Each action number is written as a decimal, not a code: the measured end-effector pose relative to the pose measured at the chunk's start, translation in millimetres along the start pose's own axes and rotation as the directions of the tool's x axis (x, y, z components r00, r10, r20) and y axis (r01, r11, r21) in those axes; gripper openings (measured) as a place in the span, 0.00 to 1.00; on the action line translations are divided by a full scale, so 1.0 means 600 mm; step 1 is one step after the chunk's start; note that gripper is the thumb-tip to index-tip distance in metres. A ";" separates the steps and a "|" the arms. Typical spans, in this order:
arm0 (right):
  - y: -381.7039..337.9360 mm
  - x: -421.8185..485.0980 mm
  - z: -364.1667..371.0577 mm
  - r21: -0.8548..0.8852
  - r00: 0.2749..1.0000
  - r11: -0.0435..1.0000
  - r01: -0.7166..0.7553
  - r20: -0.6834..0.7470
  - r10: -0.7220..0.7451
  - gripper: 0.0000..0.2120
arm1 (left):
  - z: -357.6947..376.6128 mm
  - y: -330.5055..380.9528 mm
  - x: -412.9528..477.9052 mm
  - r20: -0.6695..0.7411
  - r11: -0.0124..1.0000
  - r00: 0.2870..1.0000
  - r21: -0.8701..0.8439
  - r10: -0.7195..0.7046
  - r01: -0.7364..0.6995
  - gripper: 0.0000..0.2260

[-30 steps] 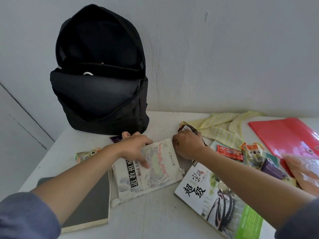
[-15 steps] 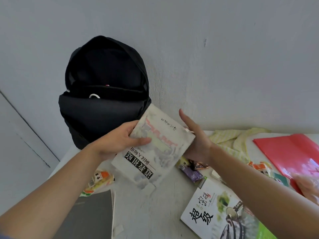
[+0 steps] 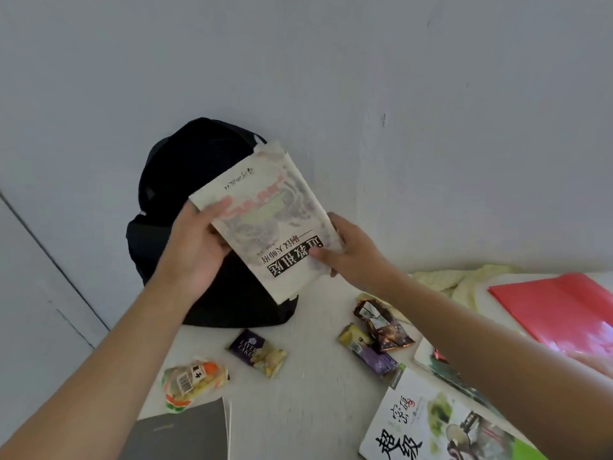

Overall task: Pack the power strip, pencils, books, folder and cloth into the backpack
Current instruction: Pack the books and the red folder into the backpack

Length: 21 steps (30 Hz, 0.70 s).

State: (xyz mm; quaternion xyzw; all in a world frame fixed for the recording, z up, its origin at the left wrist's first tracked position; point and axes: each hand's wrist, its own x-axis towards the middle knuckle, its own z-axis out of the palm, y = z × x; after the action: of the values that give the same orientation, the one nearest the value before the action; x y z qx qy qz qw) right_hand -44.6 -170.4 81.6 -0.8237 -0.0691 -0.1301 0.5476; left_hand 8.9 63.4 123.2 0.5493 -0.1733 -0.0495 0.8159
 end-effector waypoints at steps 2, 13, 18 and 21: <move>-0.024 0.012 -0.017 -0.117 0.989 0.991 0.059 -0.126 -0.074 0.11 | -0.018 0.045 0.016 -0.022 0.995 0.999 0.093 0.047 -0.045 0.08; -0.107 0.086 0.013 0.064 0.944 0.983 0.170 -0.299 -0.144 0.20 | -0.091 0.111 0.053 0.223 0.600 0.975 0.778 0.010 -0.185 0.08; -0.101 0.120 0.043 0.340 0.996 0.937 -0.079 -0.004 0.085 0.25 | -0.135 0.083 0.068 0.069 0.740 0.974 0.639 0.218 -0.211 0.07; -0.101 0.149 0.073 0.300 0.993 0.947 -0.118 0.028 0.115 0.16 | -0.157 0.077 0.095 -0.047 0.839 0.959 0.497 0.279 -0.220 0.07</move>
State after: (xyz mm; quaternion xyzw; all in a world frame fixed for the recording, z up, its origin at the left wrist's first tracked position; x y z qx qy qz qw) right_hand 31.5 -109.0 145.4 -0.7340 -0.0418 -0.0813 0.6730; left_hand 88.7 148.7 146.6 0.7116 -0.2021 0.1349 0.6592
